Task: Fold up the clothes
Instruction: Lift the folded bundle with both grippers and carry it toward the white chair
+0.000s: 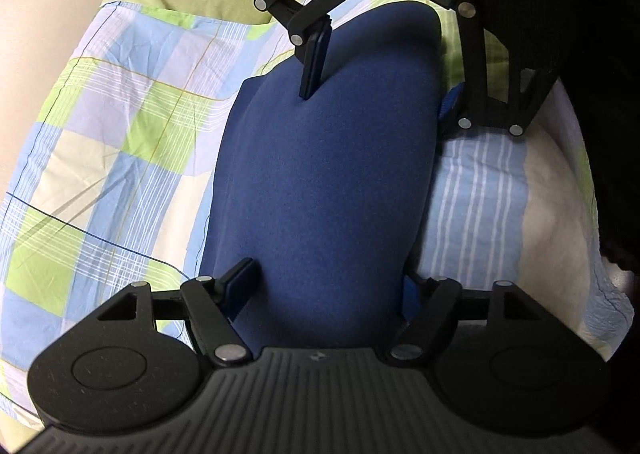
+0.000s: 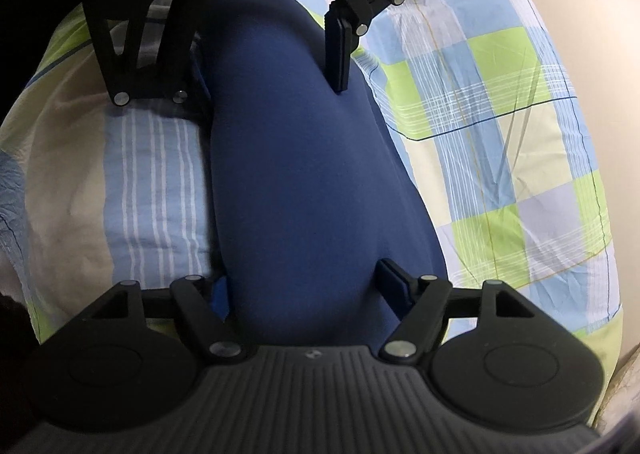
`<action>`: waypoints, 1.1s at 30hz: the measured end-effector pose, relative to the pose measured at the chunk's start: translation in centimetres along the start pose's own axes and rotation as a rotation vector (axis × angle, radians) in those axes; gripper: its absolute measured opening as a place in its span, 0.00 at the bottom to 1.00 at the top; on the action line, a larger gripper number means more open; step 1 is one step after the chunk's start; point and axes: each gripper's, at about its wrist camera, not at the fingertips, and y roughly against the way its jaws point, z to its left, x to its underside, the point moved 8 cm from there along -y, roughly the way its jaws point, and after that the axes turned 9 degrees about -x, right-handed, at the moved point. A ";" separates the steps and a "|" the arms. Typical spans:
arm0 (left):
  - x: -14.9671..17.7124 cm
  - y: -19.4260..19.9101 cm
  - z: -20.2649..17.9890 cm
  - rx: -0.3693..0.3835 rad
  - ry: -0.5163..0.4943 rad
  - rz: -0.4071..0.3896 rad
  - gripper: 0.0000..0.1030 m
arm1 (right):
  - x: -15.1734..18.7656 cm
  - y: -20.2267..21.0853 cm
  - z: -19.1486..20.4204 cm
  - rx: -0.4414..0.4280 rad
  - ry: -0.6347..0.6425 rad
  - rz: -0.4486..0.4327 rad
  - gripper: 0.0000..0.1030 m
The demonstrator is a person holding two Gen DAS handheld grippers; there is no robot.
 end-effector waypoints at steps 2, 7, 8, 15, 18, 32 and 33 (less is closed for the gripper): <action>0.1 -0.2 0.0 0.004 -0.008 -0.002 0.73 | -0.1 -0.1 -0.1 -0.003 0.001 0.002 0.69; 0.3 -0.8 0.0 0.014 -0.021 -0.005 0.76 | -0.2 -0.8 -0.7 -0.014 0.008 0.007 0.76; 0.3 -1.0 0.0 0.016 -0.020 -0.005 0.77 | -0.3 -1.0 -0.9 -0.016 0.011 0.009 0.79; 0.8 -1.0 -0.2 0.010 -0.047 -0.008 0.74 | -0.4 -1.4 -1.2 -0.025 0.011 0.012 0.81; 0.9 -0.6 -0.6 0.021 -0.077 0.001 0.65 | -0.5 -1.4 -1.0 -0.033 0.007 0.020 0.72; 1.1 7.9 2.0 0.042 -0.180 -0.052 0.43 | -1.5 7.2 -1.5 -0.065 -0.093 -0.094 0.31; 0.9 8.3 2.3 0.037 -0.186 -0.054 0.43 | -1.5 8.0 -1.7 -0.060 -0.101 -0.101 0.30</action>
